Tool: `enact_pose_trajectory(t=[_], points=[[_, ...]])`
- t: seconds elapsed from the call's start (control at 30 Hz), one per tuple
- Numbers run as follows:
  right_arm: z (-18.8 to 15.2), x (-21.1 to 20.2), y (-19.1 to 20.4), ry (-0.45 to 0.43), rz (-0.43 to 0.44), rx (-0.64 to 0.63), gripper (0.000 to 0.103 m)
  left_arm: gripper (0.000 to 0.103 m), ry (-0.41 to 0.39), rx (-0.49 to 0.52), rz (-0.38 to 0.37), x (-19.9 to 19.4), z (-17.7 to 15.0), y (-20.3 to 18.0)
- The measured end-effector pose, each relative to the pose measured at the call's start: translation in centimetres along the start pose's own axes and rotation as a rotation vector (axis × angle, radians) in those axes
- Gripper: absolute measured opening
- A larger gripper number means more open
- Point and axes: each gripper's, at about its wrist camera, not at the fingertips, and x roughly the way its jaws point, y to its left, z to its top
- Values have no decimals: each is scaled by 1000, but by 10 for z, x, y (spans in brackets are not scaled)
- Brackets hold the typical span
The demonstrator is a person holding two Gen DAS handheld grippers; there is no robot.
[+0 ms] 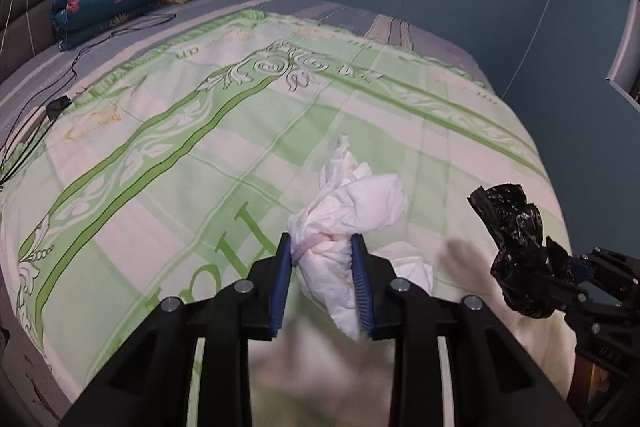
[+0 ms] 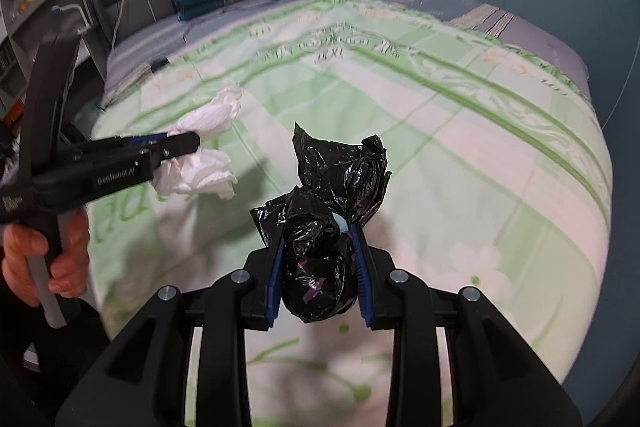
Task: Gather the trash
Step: 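Lift the white tissue and black bag and carry them over the yellow bin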
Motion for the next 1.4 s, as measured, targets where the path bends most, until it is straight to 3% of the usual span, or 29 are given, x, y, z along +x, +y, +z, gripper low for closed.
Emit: enact_pose_trajectory(t=[0.4, 0.7, 1.0, 1.4], points=[[-43, -132, -13, -178, -56, 54, 29, 27, -208, 122, -106, -138, -34, -75], [-81, -215, -27, -307, -128, 106, 29, 27, -323, 235, -201, -216, -60, -135], [-116, -270, -50, -398, -188, 159, 29, 27, -384, 303, -280, -264, -84, -188], [-172, -324, -86, -460, -290, 255, 29, 27, -405, 406, -368, -283, -106, -253]])
